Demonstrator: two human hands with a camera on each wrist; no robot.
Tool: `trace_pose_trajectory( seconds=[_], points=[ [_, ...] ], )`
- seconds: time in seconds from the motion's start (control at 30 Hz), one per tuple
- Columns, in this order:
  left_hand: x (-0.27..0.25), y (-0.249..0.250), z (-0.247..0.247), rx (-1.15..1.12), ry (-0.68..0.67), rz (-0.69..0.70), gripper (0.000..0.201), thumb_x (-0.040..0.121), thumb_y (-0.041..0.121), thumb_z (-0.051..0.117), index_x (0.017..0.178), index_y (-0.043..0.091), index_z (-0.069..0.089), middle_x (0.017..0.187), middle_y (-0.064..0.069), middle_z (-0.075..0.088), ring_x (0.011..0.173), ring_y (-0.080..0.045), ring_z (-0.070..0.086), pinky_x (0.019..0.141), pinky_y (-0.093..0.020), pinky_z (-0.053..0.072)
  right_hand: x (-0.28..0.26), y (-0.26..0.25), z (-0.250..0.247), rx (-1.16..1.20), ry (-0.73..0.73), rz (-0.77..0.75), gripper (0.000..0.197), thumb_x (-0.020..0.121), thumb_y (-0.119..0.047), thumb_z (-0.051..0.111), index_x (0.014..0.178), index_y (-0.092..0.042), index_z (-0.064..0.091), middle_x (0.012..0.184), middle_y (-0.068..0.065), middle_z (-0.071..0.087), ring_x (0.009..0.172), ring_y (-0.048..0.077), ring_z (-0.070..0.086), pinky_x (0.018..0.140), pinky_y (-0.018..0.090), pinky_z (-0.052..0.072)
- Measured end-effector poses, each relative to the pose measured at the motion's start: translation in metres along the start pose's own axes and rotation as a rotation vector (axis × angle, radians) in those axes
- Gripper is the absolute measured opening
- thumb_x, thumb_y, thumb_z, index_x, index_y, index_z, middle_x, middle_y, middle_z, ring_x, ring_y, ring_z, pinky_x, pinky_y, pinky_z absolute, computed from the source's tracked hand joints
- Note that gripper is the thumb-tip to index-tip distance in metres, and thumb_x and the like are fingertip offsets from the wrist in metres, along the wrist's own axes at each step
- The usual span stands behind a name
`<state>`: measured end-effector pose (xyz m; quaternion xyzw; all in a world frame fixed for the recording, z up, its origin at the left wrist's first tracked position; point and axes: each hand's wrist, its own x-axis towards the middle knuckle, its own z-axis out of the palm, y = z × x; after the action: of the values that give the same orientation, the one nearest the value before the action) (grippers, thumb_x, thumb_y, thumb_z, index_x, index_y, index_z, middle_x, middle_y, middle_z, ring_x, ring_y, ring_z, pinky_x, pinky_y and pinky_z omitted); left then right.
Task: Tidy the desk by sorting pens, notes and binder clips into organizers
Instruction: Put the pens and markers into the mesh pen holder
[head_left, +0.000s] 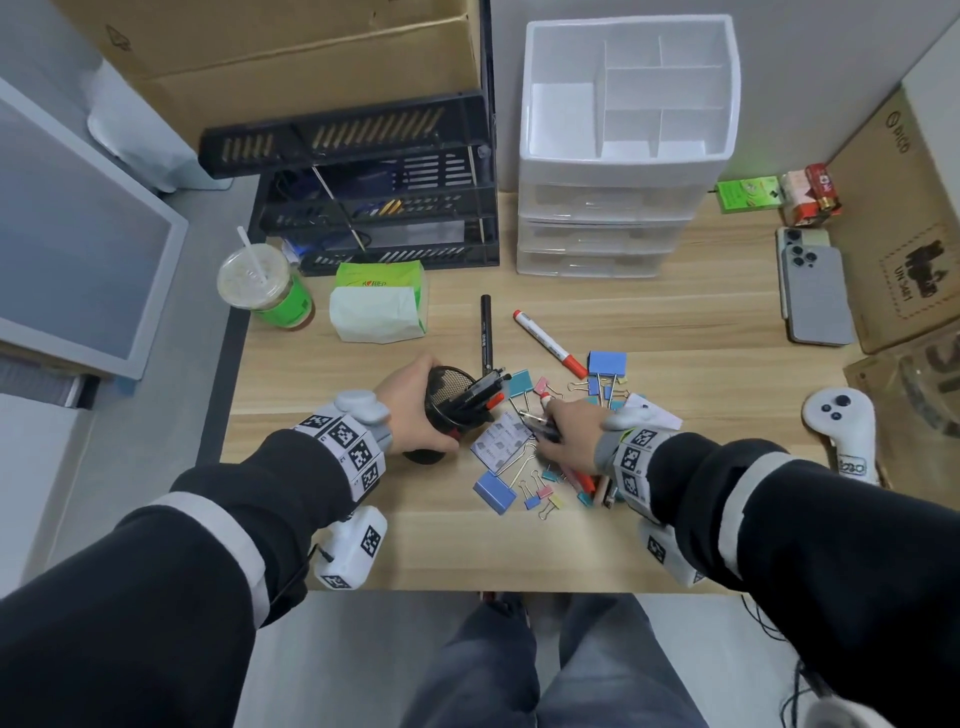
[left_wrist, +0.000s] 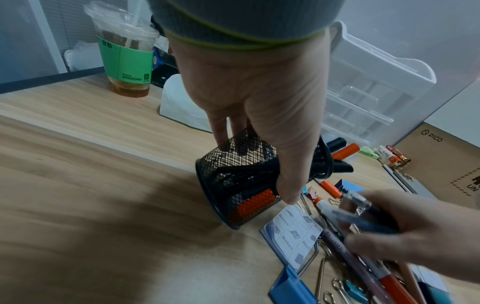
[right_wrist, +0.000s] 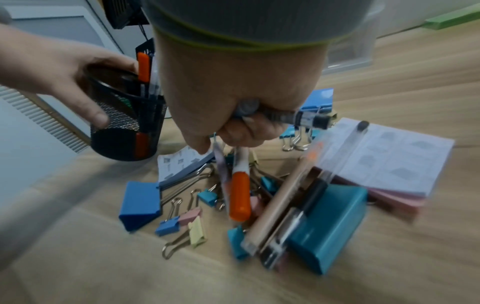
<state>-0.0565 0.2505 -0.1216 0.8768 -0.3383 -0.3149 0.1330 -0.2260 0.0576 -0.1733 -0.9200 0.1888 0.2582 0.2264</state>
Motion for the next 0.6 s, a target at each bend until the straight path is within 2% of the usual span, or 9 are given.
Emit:
trace_pose_trajectory(
  seconds=[0.1,0.2,0.23,0.33,0.47,0.53,0.6],
  points=[
    [0.000,0.000,0.001,-0.003,0.003,0.002,0.093,0.047,0.041,0.094,0.122,0.018,0.044,0.105,0.000,0.062,0.094,-0.021,0.062,0.083,-0.043,0.055,0.003,-0.005,0.009,-0.088,-0.030,0.025,0.020,0.091,-0.037,0.059,0.095,-0.018,0.057,0.086,0.001,0.064,0.076,0.019,0.064,0.068,0.031,0.054],
    [0.000,-0.001,0.001,0.000,-0.002,-0.008,0.094,0.047,0.042,0.094,0.122,0.019,0.043,0.105,0.001,0.062,0.094,-0.020,0.062,0.083,-0.042,0.055,0.006,-0.009,0.010,-0.131,-0.063,0.066,0.018,0.093,-0.034,0.056,0.087,-0.017,0.057,0.082,-0.001,0.062,0.072,0.017,0.062,0.070,0.031,0.056],
    [-0.001,-0.002,0.001,0.000,-0.004,-0.013,0.095,0.045,0.045,0.093,0.122,0.020,0.043,0.104,0.001,0.062,0.093,-0.020,0.062,0.082,-0.042,0.055,0.008,-0.010,0.010,-0.126,-0.064,0.086,0.018,0.092,-0.033,0.055,0.085,-0.016,0.057,0.080,-0.001,0.063,0.070,0.017,0.062,0.068,0.030,0.055],
    [0.000,0.000,0.002,0.008,-0.011,-0.020,0.100,0.040,0.051,0.089,0.123,0.021,0.042,0.104,0.003,0.062,0.092,-0.019,0.062,0.081,-0.043,0.056,0.008,-0.008,0.007,0.032,-0.034,0.132,0.018,0.089,-0.033,0.056,0.081,-0.017,0.057,0.076,0.001,0.064,0.063,0.016,0.059,0.060,0.028,0.053],
    [0.004,0.006,0.000,0.022,-0.007,-0.015,0.103,0.045,0.045,0.093,0.129,0.018,0.042,0.108,0.001,0.061,0.095,-0.020,0.061,0.084,-0.042,0.055,0.002,0.011,-0.013,0.320,0.000,0.125,0.019,0.094,-0.030,0.051,0.079,-0.020,0.049,0.074,0.000,0.057,0.063,0.017,0.055,0.055,0.027,0.049],
    [0.008,0.011,-0.001,0.014,0.002,-0.006,0.103,0.047,0.042,0.095,0.132,0.016,0.042,0.110,0.001,0.060,0.098,-0.020,0.060,0.086,-0.039,0.054,0.000,0.030,-0.028,0.403,0.028,0.148,0.021,0.098,-0.031,0.050,0.081,-0.019,0.047,0.077,0.000,0.055,0.066,0.018,0.055,0.056,0.025,0.048],
    [0.012,0.018,0.000,0.006,0.006,0.005,0.102,0.048,0.039,0.096,0.132,0.015,0.043,0.110,0.002,0.059,0.098,-0.019,0.059,0.086,-0.036,0.053,-0.003,0.053,-0.040,0.417,0.074,0.203,0.018,0.097,-0.029,0.052,0.088,-0.015,0.047,0.078,-0.001,0.051,0.072,0.020,0.053,0.055,0.025,0.039]
  ],
)
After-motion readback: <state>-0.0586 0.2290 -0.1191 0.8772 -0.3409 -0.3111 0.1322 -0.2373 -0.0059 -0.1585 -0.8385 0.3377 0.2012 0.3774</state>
